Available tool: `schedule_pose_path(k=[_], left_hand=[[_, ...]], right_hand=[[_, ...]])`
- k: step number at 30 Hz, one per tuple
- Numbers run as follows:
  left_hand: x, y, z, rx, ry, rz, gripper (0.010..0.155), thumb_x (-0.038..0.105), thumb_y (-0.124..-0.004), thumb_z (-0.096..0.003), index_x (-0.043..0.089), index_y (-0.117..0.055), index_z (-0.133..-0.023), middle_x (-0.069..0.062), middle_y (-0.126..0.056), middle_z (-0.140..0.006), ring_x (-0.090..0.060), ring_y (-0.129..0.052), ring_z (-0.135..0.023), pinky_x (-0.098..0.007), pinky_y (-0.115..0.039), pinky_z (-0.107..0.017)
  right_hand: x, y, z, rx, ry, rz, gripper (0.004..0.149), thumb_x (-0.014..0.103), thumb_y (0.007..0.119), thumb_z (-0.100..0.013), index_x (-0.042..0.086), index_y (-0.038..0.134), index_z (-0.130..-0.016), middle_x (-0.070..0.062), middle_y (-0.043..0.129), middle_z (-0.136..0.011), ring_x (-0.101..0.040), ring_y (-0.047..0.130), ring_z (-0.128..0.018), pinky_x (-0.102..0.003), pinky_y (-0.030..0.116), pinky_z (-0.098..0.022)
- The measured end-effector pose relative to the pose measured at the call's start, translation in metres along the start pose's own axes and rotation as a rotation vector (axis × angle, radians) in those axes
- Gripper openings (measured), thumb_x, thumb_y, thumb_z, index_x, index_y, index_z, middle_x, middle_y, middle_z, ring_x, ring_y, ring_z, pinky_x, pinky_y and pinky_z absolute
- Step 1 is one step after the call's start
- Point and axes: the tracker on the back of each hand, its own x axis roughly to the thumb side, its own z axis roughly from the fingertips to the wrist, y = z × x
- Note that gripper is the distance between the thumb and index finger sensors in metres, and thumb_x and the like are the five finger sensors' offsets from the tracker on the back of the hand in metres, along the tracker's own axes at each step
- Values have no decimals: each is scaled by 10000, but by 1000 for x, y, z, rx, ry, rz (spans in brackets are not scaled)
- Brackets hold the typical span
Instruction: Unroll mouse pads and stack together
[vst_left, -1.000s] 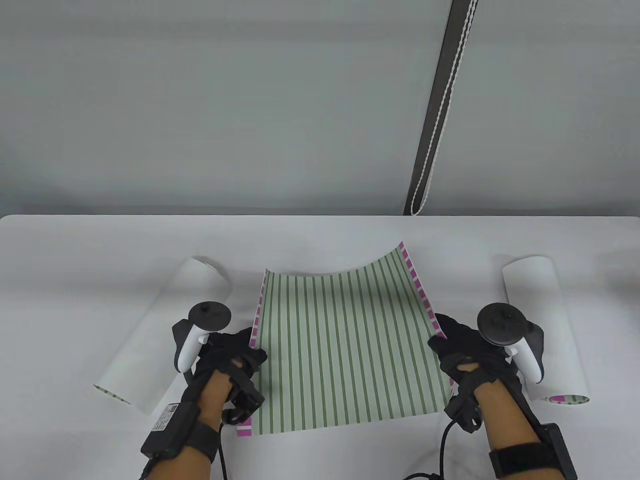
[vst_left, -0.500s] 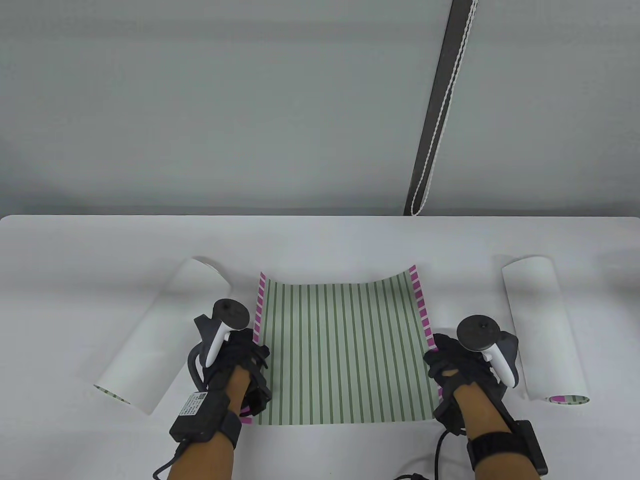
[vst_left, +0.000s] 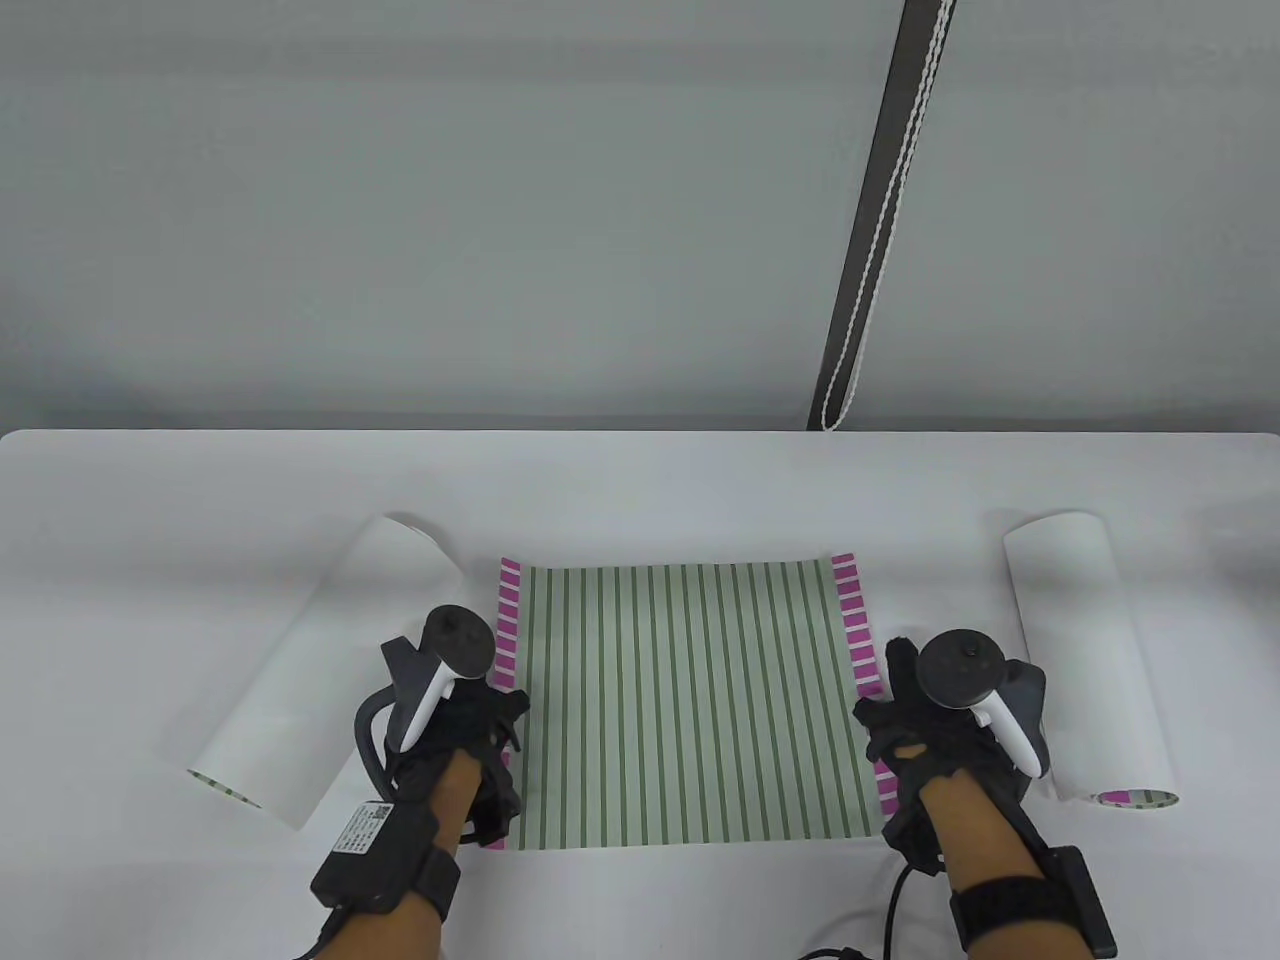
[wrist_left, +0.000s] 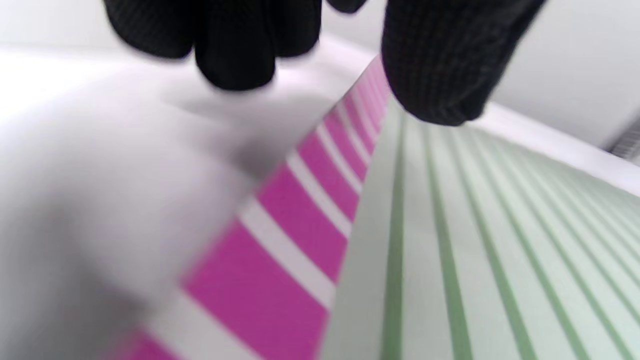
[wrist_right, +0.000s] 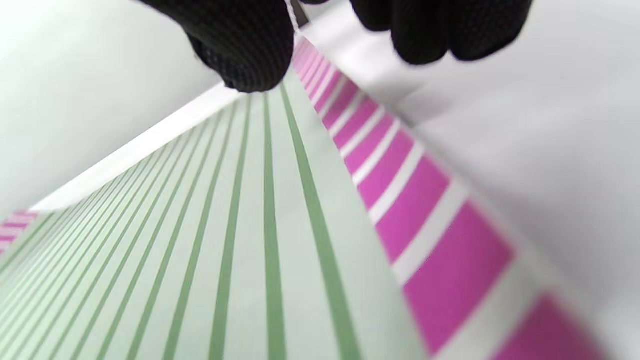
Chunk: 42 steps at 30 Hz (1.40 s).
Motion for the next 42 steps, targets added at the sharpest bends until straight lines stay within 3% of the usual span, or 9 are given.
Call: schedule_pose_path(k=[2,4,10,20,26,31,35,37,42], left_hand=[[15,-1,15,-4,-117,-113,933,529,-892,-331,282,-376,-1068,-90,-386,-1128,-413,-595,-989,-602,-571,-706],[25,-14,20,-123,-210,-214,974,576,-878,-326,299,-326,-1079,-93,-297,-1152,-433,-483,-1031,-629,-504,-728],[19,-50,9,-407,-167,-384,1008,689,-781,-299,322,-241,-1068,-87,-239,-1165,-443,-399,-1061,-641,-450,-742],[3,-55,1,-445,-198,-246,1005,677,-785,-314,311,-234,-1070,-92,-153,-1149,-435,-258,-1056,-645,-396,-738],[2,-55,0,-455,-194,-240,1004,681,-776,-320,314,-215,-1068,-87,-130,-1145,-433,-233,-1054,-645,-380,-737],[5,-46,12,-311,-207,-276,993,689,-792,-290,318,-299,-1069,-74,-269,-1161,-436,-388,-1053,-646,-435,-733],[9,0,32,-139,-372,22,957,676,-761,-324,283,-313,-1073,-100,-338,-1152,-431,-467,-1032,-630,-495,-716],[7,23,41,-83,-490,329,961,672,-758,-344,309,-247,-1073,-112,-323,-1155,-440,-453,-1035,-648,-483,-708],[-3,38,44,-163,-685,810,1009,721,-737,-355,309,-169,-1079,-110,-202,-1169,-452,-341,-1072,-684,-404,-715]], right_hand=[[25,6,6,32,-120,94,816,286,897,-505,102,368,-1098,-285,348,-1096,-581,469,-935,-669,529,-626],[41,18,6,102,-192,165,847,286,911,-495,118,345,-1102,-272,293,-1111,-589,364,-969,-713,443,-650],[42,56,0,412,-202,356,844,361,878,-498,139,328,-1098,-267,269,-1112,-551,311,-1002,-709,429,-663],[-23,28,17,423,-210,271,826,270,933,-462,116,418,-1090,-202,296,-1125,-466,335,-1034,-711,409,-674],[-21,29,16,423,-203,281,828,267,930,-458,112,416,-1088,-204,304,-1121,-476,333,-1029,-717,403,-673],[-7,13,15,339,-180,319,831,280,931,-462,101,414,-1089,-248,329,-1114,-526,380,-1009,-715,438,-662],[-10,-34,9,60,-97,110,848,280,925,-462,97,386,-1090,-277,322,-1103,-540,383,-996,-713,436,-659],[-26,-59,4,-44,-3,15,854,289,914,-474,112,353,-1094,-273,287,-1106,-541,354,-1003,-708,402,-678],[-73,-87,0,-172,208,-79,894,322,896,-506,134,254,-1099,-265,203,-1110,-541,268,-1017,-711,324,-688]])
